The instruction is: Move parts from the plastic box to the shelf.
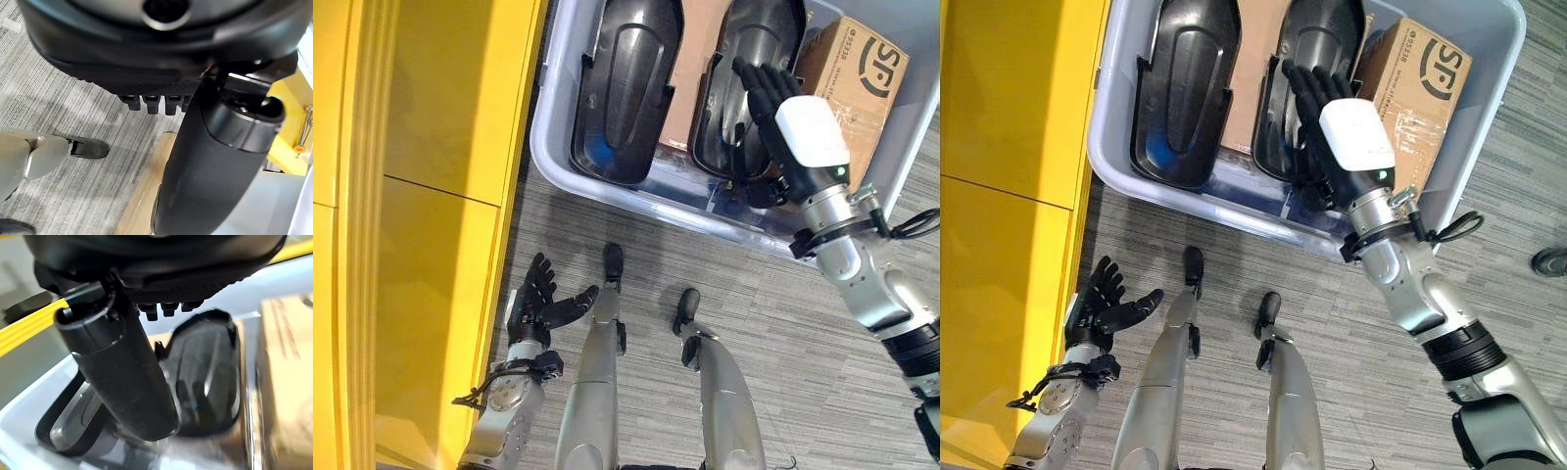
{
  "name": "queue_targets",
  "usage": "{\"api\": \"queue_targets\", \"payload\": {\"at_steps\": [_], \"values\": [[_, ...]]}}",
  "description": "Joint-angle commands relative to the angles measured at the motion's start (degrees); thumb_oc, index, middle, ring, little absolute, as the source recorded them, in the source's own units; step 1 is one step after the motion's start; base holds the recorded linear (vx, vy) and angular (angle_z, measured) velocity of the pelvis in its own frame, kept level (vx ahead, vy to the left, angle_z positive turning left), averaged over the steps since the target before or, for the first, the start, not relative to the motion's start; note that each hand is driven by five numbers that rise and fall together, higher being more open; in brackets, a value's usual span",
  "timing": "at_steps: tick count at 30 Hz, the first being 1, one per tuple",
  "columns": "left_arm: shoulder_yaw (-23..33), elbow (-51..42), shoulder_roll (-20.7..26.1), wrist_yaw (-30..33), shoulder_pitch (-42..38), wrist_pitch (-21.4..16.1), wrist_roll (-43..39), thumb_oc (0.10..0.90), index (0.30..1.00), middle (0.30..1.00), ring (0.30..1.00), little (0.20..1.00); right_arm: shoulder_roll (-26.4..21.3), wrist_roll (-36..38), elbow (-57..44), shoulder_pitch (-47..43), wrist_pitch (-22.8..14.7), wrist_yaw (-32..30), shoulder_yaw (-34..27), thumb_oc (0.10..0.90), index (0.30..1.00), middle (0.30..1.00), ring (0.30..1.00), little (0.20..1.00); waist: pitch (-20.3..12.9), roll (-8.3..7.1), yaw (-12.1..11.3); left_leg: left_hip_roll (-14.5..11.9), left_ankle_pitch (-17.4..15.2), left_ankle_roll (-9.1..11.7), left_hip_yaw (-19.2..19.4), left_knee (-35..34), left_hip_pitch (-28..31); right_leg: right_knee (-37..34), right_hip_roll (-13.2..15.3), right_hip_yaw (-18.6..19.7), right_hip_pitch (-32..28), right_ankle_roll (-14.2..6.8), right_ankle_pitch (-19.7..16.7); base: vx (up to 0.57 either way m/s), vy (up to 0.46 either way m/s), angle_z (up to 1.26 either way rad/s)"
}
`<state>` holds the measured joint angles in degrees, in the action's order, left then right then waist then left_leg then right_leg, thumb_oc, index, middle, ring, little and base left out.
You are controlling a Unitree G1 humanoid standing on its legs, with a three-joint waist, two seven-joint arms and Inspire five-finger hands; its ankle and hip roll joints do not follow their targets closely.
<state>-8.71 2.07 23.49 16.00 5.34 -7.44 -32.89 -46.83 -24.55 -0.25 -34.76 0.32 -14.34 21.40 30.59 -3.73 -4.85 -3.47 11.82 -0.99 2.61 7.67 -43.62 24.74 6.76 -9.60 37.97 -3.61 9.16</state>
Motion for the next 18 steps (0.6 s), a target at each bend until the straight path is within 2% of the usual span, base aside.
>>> {"api": "queue_targets", "payload": {"at_steps": [1,8,18], "values": [[1.27,-5.04,0.49,1.07,4.68,-1.95,2.38,0.900,1.000,1.000,1.000,1.000,-2.23,-0.87,-6.81,-3.81,-2.65,-2.88,-4.45,0.900,1.000,1.000,1.000,1.000,-0.80,0.22,-1.35,-3.23,-8.14,3.18,2.39,7.64,-1.63,-8.86,1.10,-0.71,-11.79,-1.42,0.25,0.00,0.000,0.00],[1.13,-5.08,0.12,1.72,5.09,-2.10,2.50,0.900,1.000,1.000,1.000,1.000,2.34,-0.26,-5.55,-1.58,-2.51,-4.34,-4.85,0.900,1.000,1.000,1.000,1.000,-0.80,0.47,-1.38,-3.24,-8.15,3.03,2.37,7.81,-2.02,-8.73,1.13,-0.68,-11.59,-1.39,0.27,0.00,0.000,0.00],[0.48,-5.05,0.08,2.34,4.72,-2.56,2.52,0.900,1.000,1.000,1.000,1.000,6.01,-0.82,-2.00,-3.37,-1.39,-6.71,-3.66,0.900,1.000,1.000,1.000,1.000,-0.80,0.80,-1.67,-3.17,-8.24,2.98,2.46,8.00,-2.51,-8.33,1.11,-0.71,-11.00,-1.28,0.41,0.00,0.000,0.00]]}}
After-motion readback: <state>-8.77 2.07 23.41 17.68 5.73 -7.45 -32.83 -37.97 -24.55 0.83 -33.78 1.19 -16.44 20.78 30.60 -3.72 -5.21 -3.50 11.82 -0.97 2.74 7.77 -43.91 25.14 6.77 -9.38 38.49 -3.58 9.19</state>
